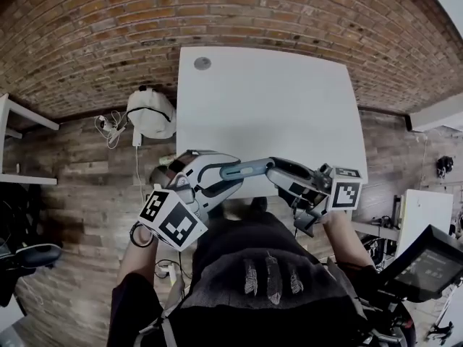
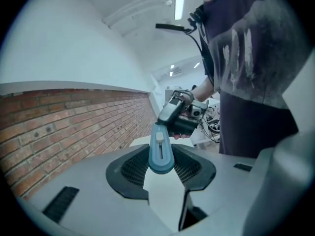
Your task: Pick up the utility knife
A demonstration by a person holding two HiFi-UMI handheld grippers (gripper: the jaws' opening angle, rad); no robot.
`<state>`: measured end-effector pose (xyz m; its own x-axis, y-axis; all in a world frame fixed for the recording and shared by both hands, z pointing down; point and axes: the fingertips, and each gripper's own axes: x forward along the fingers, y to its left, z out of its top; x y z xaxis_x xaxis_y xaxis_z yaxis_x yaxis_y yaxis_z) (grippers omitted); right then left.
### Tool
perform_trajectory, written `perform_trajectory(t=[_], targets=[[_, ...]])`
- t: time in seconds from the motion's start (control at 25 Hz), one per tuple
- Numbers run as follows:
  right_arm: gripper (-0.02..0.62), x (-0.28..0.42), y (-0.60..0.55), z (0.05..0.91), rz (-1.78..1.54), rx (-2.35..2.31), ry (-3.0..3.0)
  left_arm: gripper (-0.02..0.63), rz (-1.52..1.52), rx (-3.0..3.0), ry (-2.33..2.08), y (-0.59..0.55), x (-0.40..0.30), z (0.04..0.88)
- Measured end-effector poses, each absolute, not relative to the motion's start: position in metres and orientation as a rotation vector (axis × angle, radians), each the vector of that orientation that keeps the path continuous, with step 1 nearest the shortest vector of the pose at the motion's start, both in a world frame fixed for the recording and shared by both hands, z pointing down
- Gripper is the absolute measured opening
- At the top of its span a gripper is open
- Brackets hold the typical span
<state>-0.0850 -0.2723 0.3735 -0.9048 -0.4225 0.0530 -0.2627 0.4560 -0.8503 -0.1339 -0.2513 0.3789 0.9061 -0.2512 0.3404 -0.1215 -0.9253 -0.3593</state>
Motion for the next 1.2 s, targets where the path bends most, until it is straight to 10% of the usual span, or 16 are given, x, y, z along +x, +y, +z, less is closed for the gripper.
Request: perform_trajectory(t=[1.2], targets=[[0.069, 0.083, -0.247, 0.388, -1.544, -0.315, 2.457, 0.135, -1.047, -2.420, 0.188, -0.225, 0.066, 0.396]])
